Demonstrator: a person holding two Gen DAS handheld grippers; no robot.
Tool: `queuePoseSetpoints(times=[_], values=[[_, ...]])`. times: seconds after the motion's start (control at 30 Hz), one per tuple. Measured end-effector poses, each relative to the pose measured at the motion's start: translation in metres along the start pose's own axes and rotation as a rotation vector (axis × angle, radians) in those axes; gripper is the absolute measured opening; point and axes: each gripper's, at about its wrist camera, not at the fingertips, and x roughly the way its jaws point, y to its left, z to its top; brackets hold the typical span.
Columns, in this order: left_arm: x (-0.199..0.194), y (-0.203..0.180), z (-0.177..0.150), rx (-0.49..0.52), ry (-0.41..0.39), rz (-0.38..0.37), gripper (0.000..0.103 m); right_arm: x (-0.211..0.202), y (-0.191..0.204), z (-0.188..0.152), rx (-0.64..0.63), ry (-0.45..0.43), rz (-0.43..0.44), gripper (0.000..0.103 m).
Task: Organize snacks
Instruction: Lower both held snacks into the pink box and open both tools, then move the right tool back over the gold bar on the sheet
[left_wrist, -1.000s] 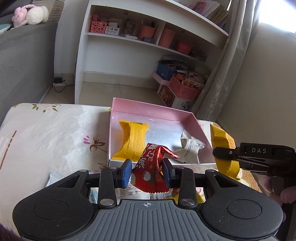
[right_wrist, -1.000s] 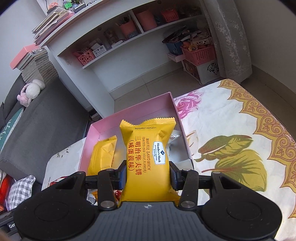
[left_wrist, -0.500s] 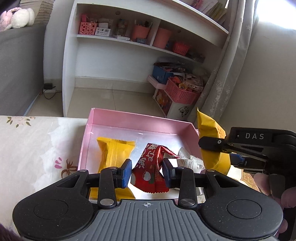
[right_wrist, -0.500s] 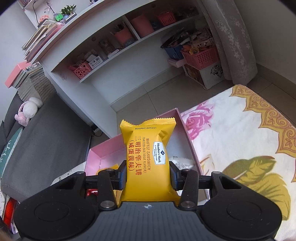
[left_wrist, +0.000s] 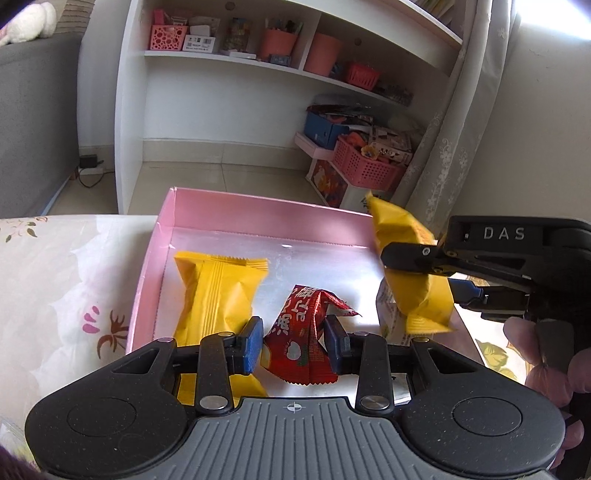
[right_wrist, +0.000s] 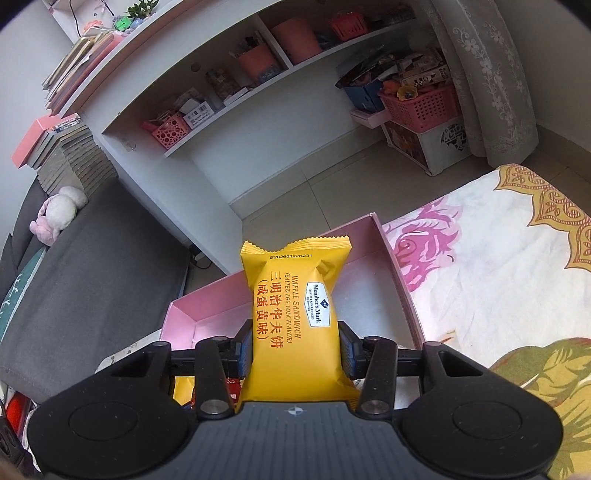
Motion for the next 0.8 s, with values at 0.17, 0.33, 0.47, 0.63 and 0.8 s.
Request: queuePoseSetpoints(times=[0.17,0.33,0.47,0.63,0.8], values=[[-0.005,-0.001,0.001,-0.01,-0.003,-0.018,0.045,-0.008,-0.002,0.002,0.023,-0.021,0.009,0.059],[-0.016,-0.004,0.002,-0.018,0.001,-0.064,0.072,-0.019,0.003,0.003,-0.001,-0.039,0.0,0.076],[-0.028,-0.007,0.0,-0.006,0.014,-0.057,0.082,-0.03,0.007,0.002,-0.023,-0.041,-0.016,0.083],[-0.052,-0.009,-0.001,-0.003,0.009,-0.056,0.09,-0.047,0.013,-0.004,-0.034,-0.036,-0.033,0.091],[-0.081,-0.01,-0.006,0.019,0.006,-0.014,0.097,-0.065,0.024,-0.014,-0.06,-0.019,-0.054,0.093]])
